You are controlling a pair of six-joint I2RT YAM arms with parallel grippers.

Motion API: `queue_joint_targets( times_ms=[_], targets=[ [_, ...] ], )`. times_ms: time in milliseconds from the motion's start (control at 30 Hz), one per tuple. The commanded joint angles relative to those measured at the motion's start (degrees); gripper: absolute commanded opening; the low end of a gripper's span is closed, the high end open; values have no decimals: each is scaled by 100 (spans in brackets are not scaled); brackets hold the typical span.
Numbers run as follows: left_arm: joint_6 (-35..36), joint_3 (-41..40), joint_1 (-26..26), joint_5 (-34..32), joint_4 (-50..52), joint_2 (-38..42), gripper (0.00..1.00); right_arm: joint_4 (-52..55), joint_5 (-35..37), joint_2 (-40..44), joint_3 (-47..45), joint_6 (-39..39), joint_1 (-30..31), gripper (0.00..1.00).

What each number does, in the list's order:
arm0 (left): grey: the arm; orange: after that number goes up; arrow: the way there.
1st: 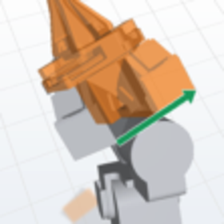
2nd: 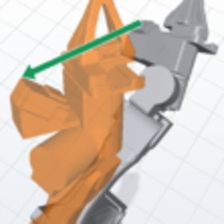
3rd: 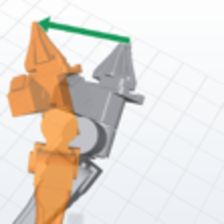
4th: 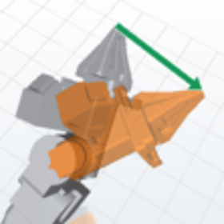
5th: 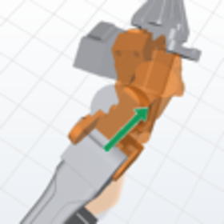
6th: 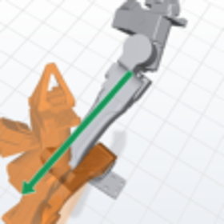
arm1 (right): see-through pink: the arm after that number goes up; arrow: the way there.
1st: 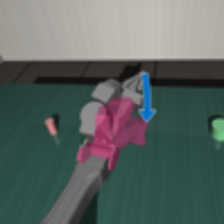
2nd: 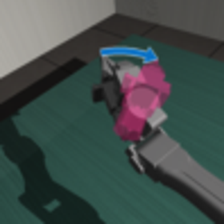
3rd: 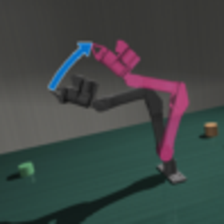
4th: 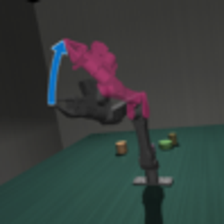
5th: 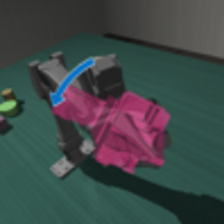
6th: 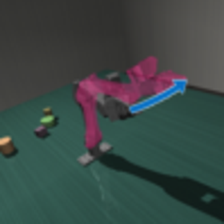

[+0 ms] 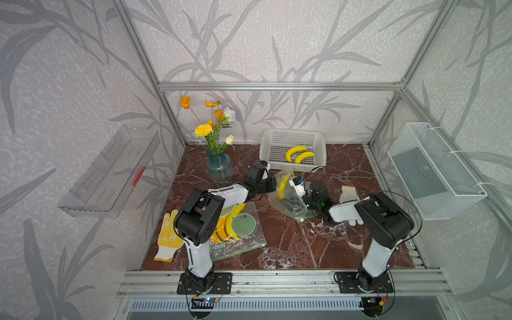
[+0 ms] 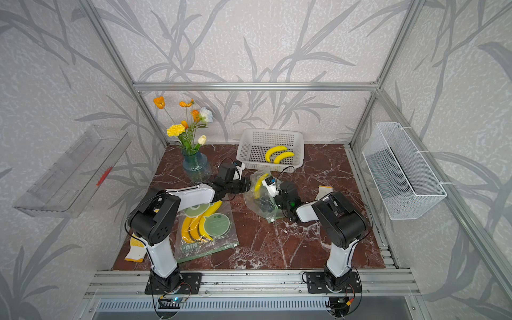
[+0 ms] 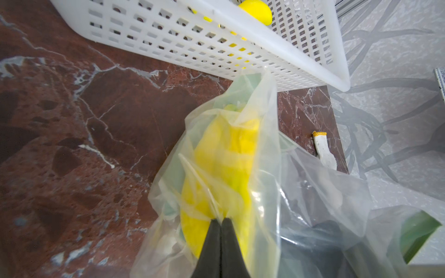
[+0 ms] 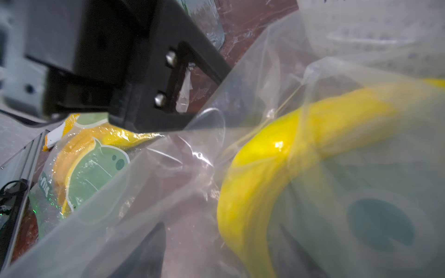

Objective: Open the zip-top bag and take out the banana
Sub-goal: Pick up the banana from the zipper food storage bag.

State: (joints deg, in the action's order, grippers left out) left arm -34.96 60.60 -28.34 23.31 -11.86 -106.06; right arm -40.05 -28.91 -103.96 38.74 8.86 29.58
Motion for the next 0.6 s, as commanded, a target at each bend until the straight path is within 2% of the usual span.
queue_joint_targets(
  times_ms=[0, 267, 567],
  targets=[
    [-46, 134, -47, 191, -165, 29, 0, 595, 263, -167, 184, -303, 4, 68],
    [46, 209, -48, 209, -63, -10, 0, 1275, 719, -165, 302, -659, 10, 66],
    [36, 295, -54, 270, -77, -87, 0, 1052, 607, -416, 430, -536, 17, 62]
  ],
)
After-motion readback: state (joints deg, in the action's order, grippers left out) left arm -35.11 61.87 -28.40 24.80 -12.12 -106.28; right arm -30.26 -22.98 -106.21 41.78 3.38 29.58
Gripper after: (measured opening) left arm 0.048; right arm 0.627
